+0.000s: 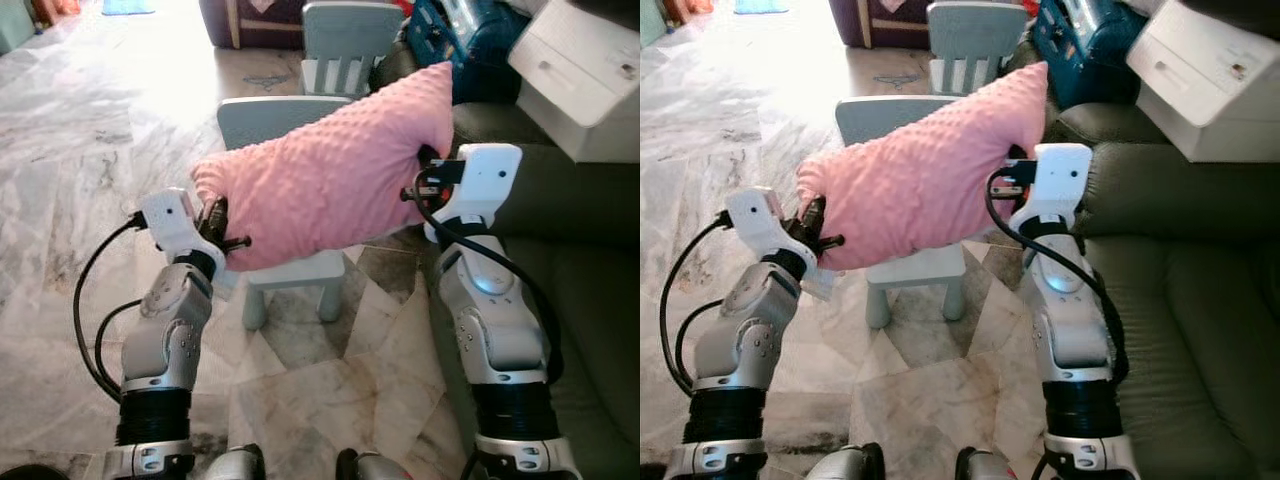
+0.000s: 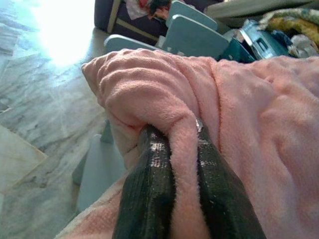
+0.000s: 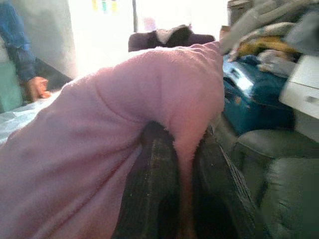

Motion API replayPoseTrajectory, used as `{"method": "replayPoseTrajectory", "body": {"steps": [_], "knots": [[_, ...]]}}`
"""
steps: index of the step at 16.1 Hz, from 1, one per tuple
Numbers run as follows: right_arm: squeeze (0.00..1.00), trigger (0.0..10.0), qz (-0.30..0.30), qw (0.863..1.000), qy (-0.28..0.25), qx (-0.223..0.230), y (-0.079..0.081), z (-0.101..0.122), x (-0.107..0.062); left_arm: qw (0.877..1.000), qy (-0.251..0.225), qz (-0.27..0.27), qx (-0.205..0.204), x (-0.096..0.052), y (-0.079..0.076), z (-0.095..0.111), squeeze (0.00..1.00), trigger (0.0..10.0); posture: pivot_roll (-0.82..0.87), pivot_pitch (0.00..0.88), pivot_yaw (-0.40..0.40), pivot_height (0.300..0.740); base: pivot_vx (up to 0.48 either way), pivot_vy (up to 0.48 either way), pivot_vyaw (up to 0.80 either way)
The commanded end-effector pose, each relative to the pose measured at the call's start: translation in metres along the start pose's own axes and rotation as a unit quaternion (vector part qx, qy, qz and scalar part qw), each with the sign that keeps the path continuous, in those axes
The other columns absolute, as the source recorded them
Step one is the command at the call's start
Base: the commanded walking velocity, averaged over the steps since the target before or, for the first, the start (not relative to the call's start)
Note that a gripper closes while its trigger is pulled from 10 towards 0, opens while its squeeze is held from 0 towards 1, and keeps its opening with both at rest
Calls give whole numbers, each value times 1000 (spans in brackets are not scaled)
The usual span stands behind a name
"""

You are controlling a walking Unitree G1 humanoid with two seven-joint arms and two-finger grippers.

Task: Move the pillow to the sofa

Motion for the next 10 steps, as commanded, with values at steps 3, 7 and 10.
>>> {"method": "replayPoseTrajectory", "body": {"steps": [3, 7, 10], "knots": [[0, 10000, -10, 1000, 1, -2, -6, 2, 0, 1000, -12, -12, 5, 7, -7, 8, 0, 10000, -129, 173, -68, 740, 0, 0, -800], [0, 10000, -10, 1000, 1, -2, -7, 2, 0, 1000, -14, -5, 9, 9, -2, 11, 0, 10000, -130, 175, -70, 740, 0, 0, 0], [0, 10000, -9, 1000, 2, -1, -7, 2, 1, 1000, -23, 6, 15, 14, 6, 19, 0, 10000, -132, 173, -69, 740, 0, 0, -800]]}}
Point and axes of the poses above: a point about 5 cm out from each wrist's last joint towards the gripper, its own x axis pointing out of the wrist towards the gripper, its own z axis along the axis of the wrist's last joint, y = z × x, the point moved 4 cm from there along x, pointing out of the wrist towards the gripper, and after that the axes turned 8 degrees about -x, right-handed, at the moved point
